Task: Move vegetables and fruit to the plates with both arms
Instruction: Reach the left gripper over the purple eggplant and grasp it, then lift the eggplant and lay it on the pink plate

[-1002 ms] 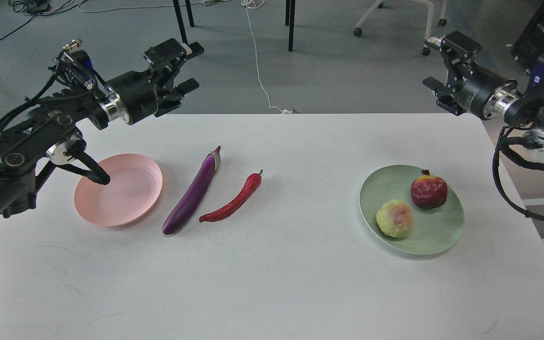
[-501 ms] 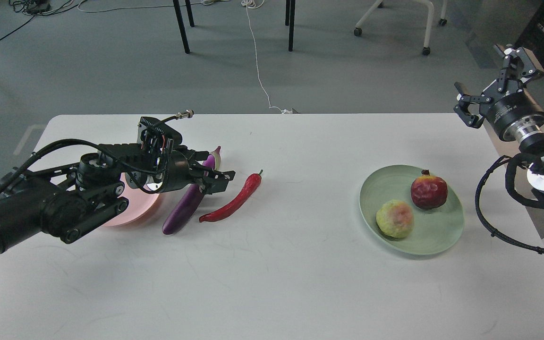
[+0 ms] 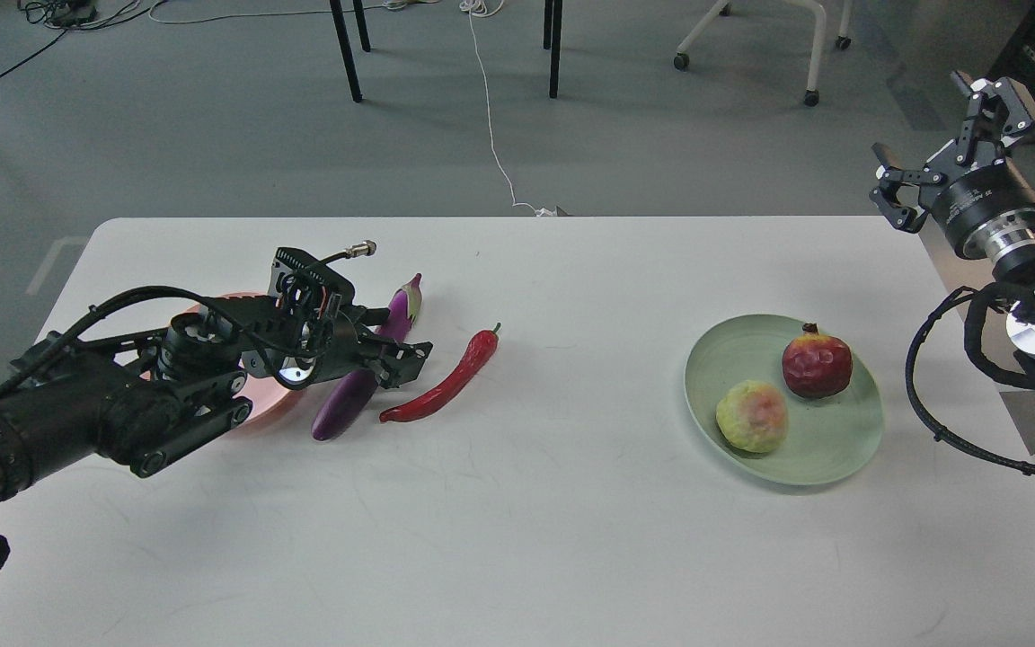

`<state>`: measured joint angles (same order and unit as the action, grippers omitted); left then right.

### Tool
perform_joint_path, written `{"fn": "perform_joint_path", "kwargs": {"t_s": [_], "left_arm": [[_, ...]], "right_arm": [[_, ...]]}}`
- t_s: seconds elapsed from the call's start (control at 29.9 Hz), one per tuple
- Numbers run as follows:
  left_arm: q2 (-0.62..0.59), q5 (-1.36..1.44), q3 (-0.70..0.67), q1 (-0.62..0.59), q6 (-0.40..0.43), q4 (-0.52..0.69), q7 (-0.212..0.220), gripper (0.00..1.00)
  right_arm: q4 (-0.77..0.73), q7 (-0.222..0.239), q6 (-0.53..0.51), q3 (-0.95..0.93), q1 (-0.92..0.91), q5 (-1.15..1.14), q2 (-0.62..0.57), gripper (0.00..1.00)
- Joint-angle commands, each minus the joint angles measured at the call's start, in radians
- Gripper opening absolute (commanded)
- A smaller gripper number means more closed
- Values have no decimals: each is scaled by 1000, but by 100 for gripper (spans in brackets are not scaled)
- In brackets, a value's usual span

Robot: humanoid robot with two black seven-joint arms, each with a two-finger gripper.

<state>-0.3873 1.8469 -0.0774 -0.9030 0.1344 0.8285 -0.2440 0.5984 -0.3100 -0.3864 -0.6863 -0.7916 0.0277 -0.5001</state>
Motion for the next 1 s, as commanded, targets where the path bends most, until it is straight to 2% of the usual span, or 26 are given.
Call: {"fn": "perform_joint_path", "kwargs": {"t_s": [0.0, 0.23, 0.43, 0.6, 0.63, 0.87, 0.97], "left_arm": [[18, -2, 1, 4, 1, -31, 0, 71], [50, -70, 1, 4, -1, -101, 2, 51], [61, -87, 2, 4, 1, -138, -1, 39], [61, -90, 2, -2, 28, -138, -3, 14], [61, -92, 1, -4, 42, -140, -1, 11], [41, -170, -9, -56, 59, -118, -1, 11], [-43, -218, -10, -102, 62, -54, -8, 11]], "right_arm": [[0, 0, 0, -1, 2, 0, 0, 99], [-3, 0, 0, -1, 5, 0, -2, 99], [-3, 0, 0, -1, 6, 0, 2, 99], [-3, -1, 1, -3, 8, 0, 2, 99], [-3, -1, 3, -3, 8, 0, 2, 99], [-3, -14, 4, -3, 6, 0, 2, 99], [-5, -14, 4, -1, 3, 0, -3, 99]]}}
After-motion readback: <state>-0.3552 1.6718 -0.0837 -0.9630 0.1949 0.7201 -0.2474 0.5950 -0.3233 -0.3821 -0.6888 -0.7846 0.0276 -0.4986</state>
